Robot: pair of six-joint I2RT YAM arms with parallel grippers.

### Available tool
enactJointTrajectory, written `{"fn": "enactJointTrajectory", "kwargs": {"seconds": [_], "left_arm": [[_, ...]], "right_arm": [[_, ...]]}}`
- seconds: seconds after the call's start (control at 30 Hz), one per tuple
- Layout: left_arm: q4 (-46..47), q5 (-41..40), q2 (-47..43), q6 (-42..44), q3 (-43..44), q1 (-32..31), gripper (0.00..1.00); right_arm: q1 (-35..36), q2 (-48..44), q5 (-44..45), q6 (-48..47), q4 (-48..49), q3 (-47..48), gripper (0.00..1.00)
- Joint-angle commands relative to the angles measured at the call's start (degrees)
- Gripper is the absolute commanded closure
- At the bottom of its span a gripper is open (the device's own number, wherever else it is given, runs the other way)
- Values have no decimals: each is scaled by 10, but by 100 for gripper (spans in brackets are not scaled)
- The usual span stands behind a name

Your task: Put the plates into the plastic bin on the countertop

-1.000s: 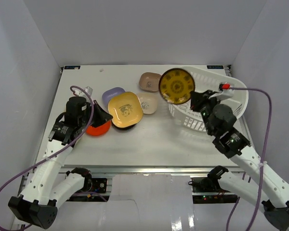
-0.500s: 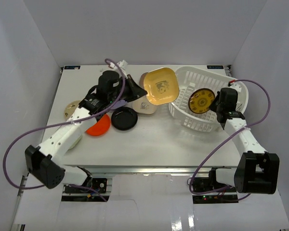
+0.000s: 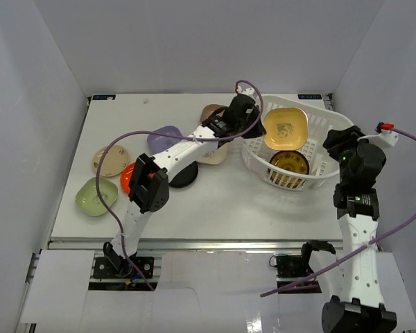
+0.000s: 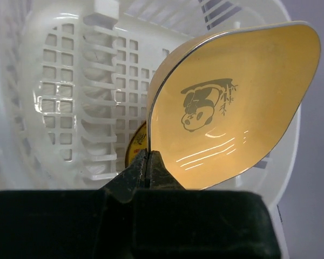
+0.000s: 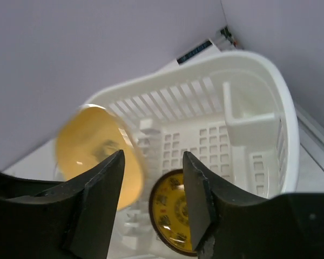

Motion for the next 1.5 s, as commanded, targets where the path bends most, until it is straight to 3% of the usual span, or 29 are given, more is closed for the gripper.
{"fn": "enactJointTrajectory", "kwargs": {"seconds": [0.0,0.17,0.2,0.23,0.37,0.43,0.53,0.63,0.67,0.77,0.8,0.9,1.0,1.03,1.07,1.17,1.27,1.47], "left_arm": [[-41,9,56,9,95,-28,100],[-57,54,123,-6,145,-34,100],[-56,64,127,-6,145,-34,94],[-55,67,125,-2,146,-34,74],[-49,56,84,24,146,-32,19],[-47,52,55,38,147,-22,12],[-46,34,-33,52,103,1,11],[-17,-9,-181,60,-68,35,14],[15,-43,-273,57,-194,54,16],[60,-80,-413,25,-389,113,21],[59,-93,-497,14,-500,124,23],[43,-140,-641,-34,-676,172,26],[-8,-223,-724,-97,-759,195,28],[-24,-240,-765,-118,-800,198,29],[-39,-254,-782,-149,-819,204,29],[-64,-306,-827,-214,-881,222,28],[-39,-297,-828,-240,-922,254,15],[32,-232,-754,-230,-948,326,15]], "right_arm": [[-7,-41,1,0,-17,41,48],[-6,-60,-42,4,-41,66,48],[-6,-65,-49,1,-45,68,48],[-5,-67,-55,-3,-50,75,48],[-4,-70,-112,-9,-67,101,45],[-3,-72,-141,-11,-68,106,45],[1,-66,-205,-12,-60,107,44],[10,-64,-283,-2,-27,84,39],[21,-62,-308,4,-18,70,38],[71,-48,-317,5,5,54,38],[105,-43,-304,0,6,49,37],[300,-16,-190,-2,23,27,37],[417,17,-38,22,89,-2,37],[485,28,0,41,112,-26,37],[515,53,79,49,164,-39,37],[612,127,200,83,275,-85,37],[660,230,260,122,352,-107,35],[676,433,278,233,408,-62,35]]}}
